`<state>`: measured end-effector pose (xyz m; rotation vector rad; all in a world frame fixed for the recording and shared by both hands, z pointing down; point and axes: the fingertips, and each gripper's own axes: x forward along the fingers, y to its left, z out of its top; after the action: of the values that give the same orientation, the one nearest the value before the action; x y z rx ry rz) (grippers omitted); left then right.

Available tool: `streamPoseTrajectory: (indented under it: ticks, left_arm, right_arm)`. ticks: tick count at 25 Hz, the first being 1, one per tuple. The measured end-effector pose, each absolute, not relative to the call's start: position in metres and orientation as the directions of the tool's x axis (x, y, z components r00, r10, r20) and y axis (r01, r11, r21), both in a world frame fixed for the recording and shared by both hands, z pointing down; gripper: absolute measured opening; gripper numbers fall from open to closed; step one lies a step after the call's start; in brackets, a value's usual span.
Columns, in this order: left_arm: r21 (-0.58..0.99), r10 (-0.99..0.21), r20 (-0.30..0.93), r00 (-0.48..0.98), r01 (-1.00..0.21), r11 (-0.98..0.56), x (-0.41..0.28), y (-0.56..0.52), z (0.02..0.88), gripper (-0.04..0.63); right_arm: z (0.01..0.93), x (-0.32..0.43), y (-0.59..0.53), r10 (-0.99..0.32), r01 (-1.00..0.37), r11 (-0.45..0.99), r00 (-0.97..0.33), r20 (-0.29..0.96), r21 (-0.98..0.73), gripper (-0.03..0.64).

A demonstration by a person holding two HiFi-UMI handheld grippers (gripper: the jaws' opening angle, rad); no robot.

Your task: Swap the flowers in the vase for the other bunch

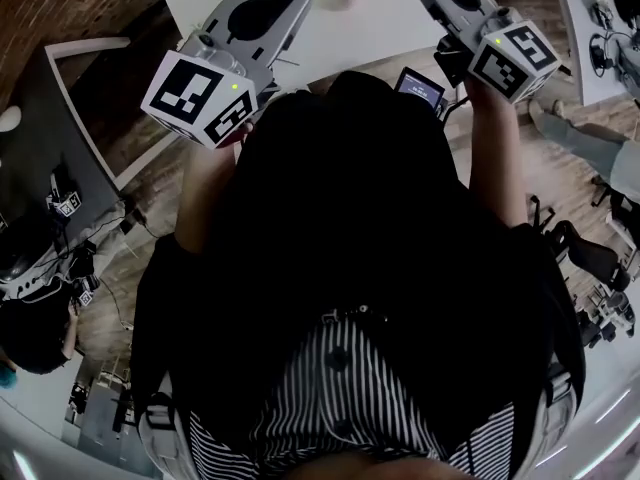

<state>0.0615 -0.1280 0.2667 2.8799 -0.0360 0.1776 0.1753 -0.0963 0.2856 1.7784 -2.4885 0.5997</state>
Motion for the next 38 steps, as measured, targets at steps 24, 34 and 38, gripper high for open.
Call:
streamPoseTrajectory:
  ticks: [24, 34, 38]
  left_arm:
    - [0.337, 0.008, 0.225, 0.974, -0.07, -0.939, 0.098, -0.148, 0.299, 0.006]
    - [0.376, 0.012, 0.236, 0.972, -0.08, -0.923, 0.109, -0.154, 0.311, 0.006]
    - [0.371, 0.002, 0.23, 0.973, -0.086, -0.925, 0.111, -0.159, 0.313, 0.006]
  right_arm:
    - [0.366, 0.195, -0.116, -0.838, -0.86, 0.251, -0.423, 0.346, -0.444, 0.151]
    - [0.391, 0.198, -0.123, -0.821, -0.844, 0.228, -0.435, 0.371, -0.486, 0.214]
    - [0.403, 0.202, -0.124, -0.812, -0.847, 0.202, -0.425, 0.4, -0.491, 0.256]
